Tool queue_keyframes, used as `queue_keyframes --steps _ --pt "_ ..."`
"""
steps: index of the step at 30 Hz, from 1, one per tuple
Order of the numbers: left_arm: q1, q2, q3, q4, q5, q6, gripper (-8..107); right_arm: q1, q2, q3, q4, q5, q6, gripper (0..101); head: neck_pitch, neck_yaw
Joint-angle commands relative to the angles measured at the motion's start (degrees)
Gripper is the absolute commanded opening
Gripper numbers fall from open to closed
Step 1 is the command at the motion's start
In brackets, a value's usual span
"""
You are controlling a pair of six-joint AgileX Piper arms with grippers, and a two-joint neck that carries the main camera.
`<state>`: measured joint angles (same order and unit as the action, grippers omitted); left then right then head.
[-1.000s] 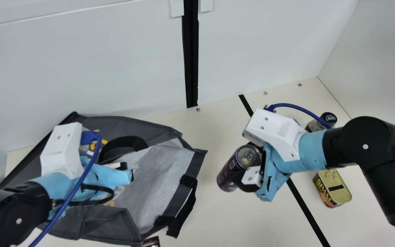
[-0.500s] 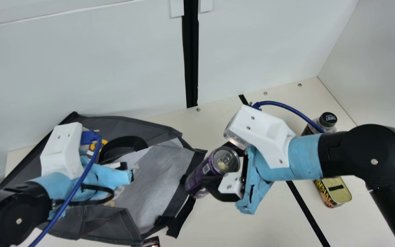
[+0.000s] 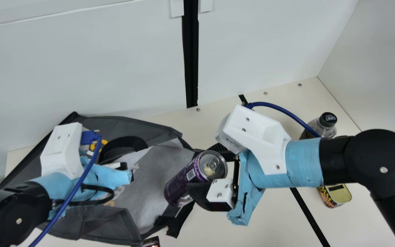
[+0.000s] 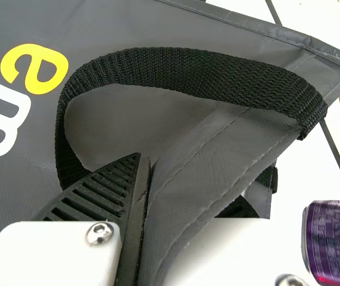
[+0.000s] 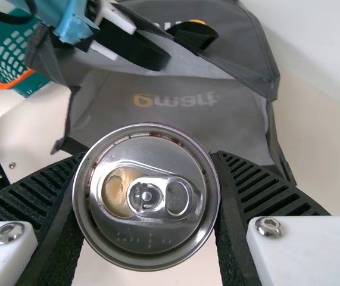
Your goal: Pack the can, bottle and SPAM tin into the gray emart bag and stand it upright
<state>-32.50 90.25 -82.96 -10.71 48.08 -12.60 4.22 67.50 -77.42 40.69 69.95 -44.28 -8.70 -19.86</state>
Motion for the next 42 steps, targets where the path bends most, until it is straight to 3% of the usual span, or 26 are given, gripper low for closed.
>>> queue_keyframes --steps 1,42 --pt "0.0 0.0 0.0 0.0 0.0 0.0 -8 -0.1 0.05 0.05 0.89 -0.05 -0.45 0 -1.3 -0.14" --pt "0.0 0.0 0.0 0.0 0.0 0.0 -8 -8.47 4.34 8.86 16.04 -0.05 -18.06 0 -1.3 -0.14"
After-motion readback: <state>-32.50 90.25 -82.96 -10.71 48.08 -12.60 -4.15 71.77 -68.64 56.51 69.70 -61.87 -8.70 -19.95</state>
